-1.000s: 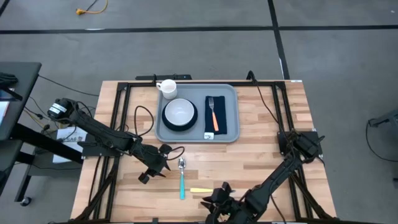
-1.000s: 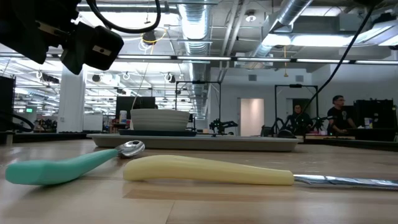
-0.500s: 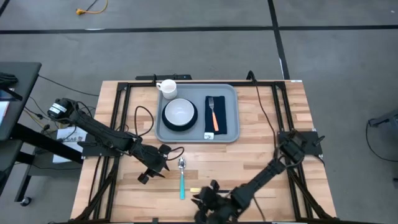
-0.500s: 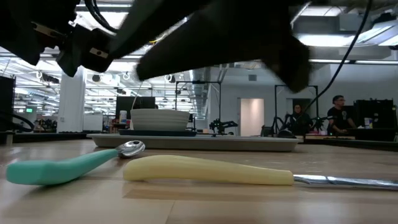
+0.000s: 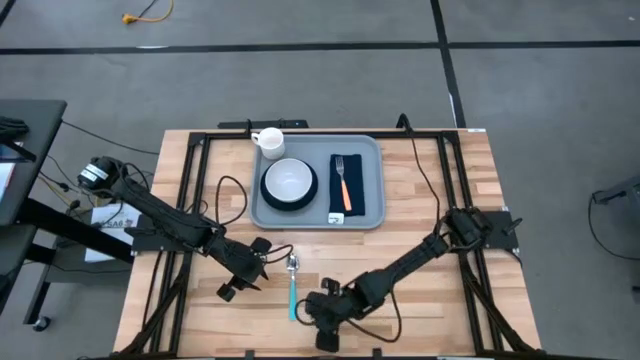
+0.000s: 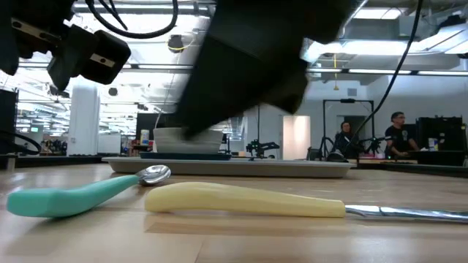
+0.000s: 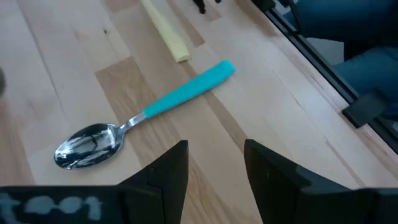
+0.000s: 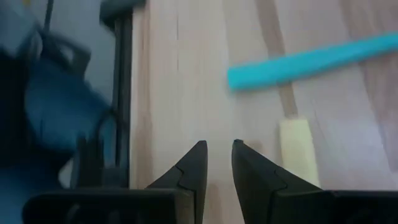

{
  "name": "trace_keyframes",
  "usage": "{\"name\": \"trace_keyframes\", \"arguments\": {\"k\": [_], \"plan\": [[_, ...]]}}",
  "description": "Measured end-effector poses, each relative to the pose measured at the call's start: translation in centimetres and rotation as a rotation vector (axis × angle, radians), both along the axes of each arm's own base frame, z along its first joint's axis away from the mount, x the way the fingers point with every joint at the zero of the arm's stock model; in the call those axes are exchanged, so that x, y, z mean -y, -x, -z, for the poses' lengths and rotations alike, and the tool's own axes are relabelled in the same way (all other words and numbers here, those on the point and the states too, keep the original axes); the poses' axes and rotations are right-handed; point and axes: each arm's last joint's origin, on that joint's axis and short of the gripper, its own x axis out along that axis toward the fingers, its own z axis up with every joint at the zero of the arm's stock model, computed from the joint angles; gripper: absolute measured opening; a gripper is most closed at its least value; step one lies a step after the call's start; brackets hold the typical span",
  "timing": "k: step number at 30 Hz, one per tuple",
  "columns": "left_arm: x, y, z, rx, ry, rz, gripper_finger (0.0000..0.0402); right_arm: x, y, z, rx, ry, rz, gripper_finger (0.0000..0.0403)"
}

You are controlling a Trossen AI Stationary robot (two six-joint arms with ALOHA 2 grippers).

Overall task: Set up tray
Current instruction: Put the blue spoon on the blue napkin to the left of the orange fork

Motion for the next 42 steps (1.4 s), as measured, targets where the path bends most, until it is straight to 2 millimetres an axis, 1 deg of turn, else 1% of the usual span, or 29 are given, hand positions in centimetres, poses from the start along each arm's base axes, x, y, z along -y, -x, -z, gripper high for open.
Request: {"name": "trace_keyframes", "arguments": {"k": [4,6,10,13,15,19,23,29,34,36,39,42], "plan": [[0.0,-0.3,-0.3,0.047,0.0,-0.023,0.0144,1.6,1.3,-1.5,-0.125,0.071,-0.048,0.0066],[0.1,-0.6,-0.6,0.096,-0.003,-0.031,0.0144,2.4,2.4,-2.2,-0.191,0.143,-0.051,0.0066],[0.0,-1.1,-1.2,0.162,0.002,-0.035,0.0144,3.1,4.0,-3.3,-0.269,0.245,-0.038,0.0066],[0.1,-1.4,-1.9,0.19,-0.002,-0.054,0.0144,3.4,5.2,-3.8,-0.319,0.342,-0.025,0.0066],[0.1,-1.5,-2.2,0.202,-0.007,-0.069,0.0144,3.6,6.0,-3.9,-0.348,0.443,-0.01,0.0066],[0.2,-1.8,-2.9,0.221,-0.001,-0.09,0.0144,4.1,7.4,-3.9,-0.381,0.647,0.089,0.0066],[0.2,-2.0,-3.3,0.218,0.021,-0.14,0.0144,4.4,8.5,-3.7,-0.369,0.774,0.198,0.0066],[0.2,-2.2,-3.9,0.216,0.056,-0.208,0.0144,3.9,9.7,-2.4,-0.285,0.878,0.257,0.0066],[0.2,-2.2,-3.9,0.199,0.087,-0.24,0.0144,3.8,10.6,-1.3,-0.276,0.913,0.262,0.0066],[0.2,-2.2,-3.9,0.188,0.106,-0.257,0.0144,3.6,10.8,-1.3,-0.275,0.915,0.249,0.0066],[0.2,-2.2,-3.9,0.169,0.14,-0.288,0.0144,3.2,11.0,-1.2,-0.293,0.924,0.182,0.0065],[0.2,-2.2,-3.9,0.152,0.172,-0.326,0.0144,3.2,11.1,-1.9,-0.299,0.907,0.136,0.0065]]}}
